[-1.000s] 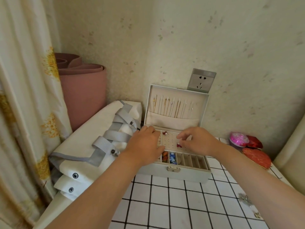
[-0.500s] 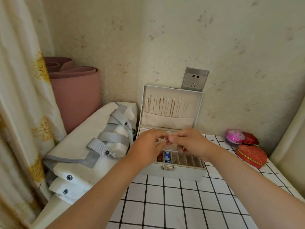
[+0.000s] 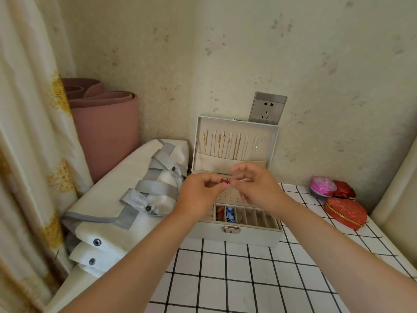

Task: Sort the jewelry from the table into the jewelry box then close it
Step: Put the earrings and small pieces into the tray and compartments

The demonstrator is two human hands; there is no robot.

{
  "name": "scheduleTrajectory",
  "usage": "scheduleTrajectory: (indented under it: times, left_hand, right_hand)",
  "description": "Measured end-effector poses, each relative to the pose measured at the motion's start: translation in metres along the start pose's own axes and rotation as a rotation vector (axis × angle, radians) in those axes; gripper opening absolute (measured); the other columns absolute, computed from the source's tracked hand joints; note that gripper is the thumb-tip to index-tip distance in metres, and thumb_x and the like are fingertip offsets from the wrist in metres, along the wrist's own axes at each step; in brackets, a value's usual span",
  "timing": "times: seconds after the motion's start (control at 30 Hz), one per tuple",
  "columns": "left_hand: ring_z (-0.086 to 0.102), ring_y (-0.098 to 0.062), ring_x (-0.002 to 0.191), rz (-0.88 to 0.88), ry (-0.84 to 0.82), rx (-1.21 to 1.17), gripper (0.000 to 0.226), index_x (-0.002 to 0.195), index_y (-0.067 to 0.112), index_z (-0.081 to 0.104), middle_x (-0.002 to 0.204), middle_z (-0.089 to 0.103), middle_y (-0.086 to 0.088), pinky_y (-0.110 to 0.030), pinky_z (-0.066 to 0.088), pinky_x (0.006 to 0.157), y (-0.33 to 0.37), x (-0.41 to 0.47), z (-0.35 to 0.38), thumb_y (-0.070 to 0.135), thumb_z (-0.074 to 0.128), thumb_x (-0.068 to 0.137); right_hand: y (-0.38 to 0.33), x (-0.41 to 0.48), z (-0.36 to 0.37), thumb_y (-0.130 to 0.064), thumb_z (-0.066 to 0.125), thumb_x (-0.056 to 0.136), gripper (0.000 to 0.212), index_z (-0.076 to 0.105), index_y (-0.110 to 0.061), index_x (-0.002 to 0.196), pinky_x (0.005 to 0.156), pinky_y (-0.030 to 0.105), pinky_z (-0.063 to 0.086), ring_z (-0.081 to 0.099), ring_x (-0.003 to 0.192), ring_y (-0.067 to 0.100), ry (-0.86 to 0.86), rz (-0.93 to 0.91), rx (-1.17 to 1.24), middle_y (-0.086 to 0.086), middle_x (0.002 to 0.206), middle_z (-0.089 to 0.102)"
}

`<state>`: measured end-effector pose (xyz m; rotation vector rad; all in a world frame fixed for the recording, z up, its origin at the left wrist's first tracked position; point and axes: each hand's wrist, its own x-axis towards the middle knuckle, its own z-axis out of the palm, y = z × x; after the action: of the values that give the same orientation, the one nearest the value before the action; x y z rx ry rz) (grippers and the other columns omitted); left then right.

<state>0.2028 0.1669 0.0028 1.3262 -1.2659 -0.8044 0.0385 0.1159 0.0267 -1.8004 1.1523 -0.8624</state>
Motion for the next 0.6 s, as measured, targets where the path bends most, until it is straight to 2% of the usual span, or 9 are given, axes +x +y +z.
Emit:
scheduleTrajectory:
  times: [0.1,0.2,0.37,0.47,0.53,0.6]
  left_hand:
    - [0.059,0.005,0.056,-0.089,-0.002,-0.03,0.002,0.084,0.026,0.076,0.062,0.067,0.013,-0.021,0.049,0.064,0.003,-0.001,-0.001,0.026,0.077,0.083]
    - [0.061,-0.001,0.058,-0.129,-0.016,-0.022,0.003,0.083,0.026,0.076,0.061,0.068,0.01,-0.024,0.051,0.065,0.005,-0.001,-0.003,0.028,0.075,0.085]
    - [0.066,-0.002,0.07,-0.151,-0.116,0.032,0.02,0.089,0.028,0.076,0.085,0.074,0.014,-0.029,0.054,0.076,0.006,0.0,-0.004,0.038,0.059,0.095]
    - [0.062,-0.001,0.081,-0.054,-0.158,0.179,0.021,0.098,0.028,0.074,0.083,0.069,0.017,-0.027,0.05,0.083,0.001,0.002,-0.004,0.037,0.055,0.097]
    - [0.059,-0.003,0.099,0.076,-0.155,0.404,0.024,0.112,0.027,0.071,0.1,0.067,0.015,-0.026,0.046,0.09,-0.006,0.004,-0.007,0.036,0.055,0.097]
    - [0.049,-0.011,0.116,0.256,-0.126,0.707,0.03,0.123,0.024,0.066,0.118,0.063,0.008,-0.029,0.042,0.099,-0.012,0.006,-0.013,0.033,0.054,0.097]
  right_hand:
    - [0.002,-0.001,0.003,-0.012,0.081,0.081,0.033,0.068,-0.034,0.102,0.057,0.019,0.049,0.046,0.056,0.006,-0.004,-0.216,-0.186,-0.008,0.095,0.069]
    - [0.003,-0.002,0.007,-0.02,0.082,0.081,0.025,0.074,-0.033,0.101,0.059,0.015,0.044,0.046,0.058,0.005,0.033,-0.377,-0.344,-0.014,0.091,0.067]
    - [0.003,-0.003,0.006,-0.024,0.074,0.088,0.012,0.078,-0.032,0.096,0.067,0.011,0.039,0.055,0.074,-0.006,0.073,-0.484,-0.556,-0.018,0.089,0.069]
    - [0.014,0.003,0.007,-0.024,0.07,0.091,0.022,0.076,-0.03,0.111,0.072,0.022,0.052,0.054,0.076,-0.007,0.121,-0.489,-0.608,-0.013,0.096,0.071]
    - [0.021,0.009,0.008,-0.027,0.068,0.093,0.024,0.074,-0.03,0.115,0.077,0.029,0.055,0.056,0.079,-0.003,0.147,-0.403,-0.632,-0.01,0.101,0.072]
    - [0.026,0.016,0.008,-0.03,0.066,0.094,0.023,0.074,-0.031,0.116,0.086,0.03,0.055,0.062,0.092,0.004,0.147,-0.283,-0.653,-0.01,0.109,0.073]
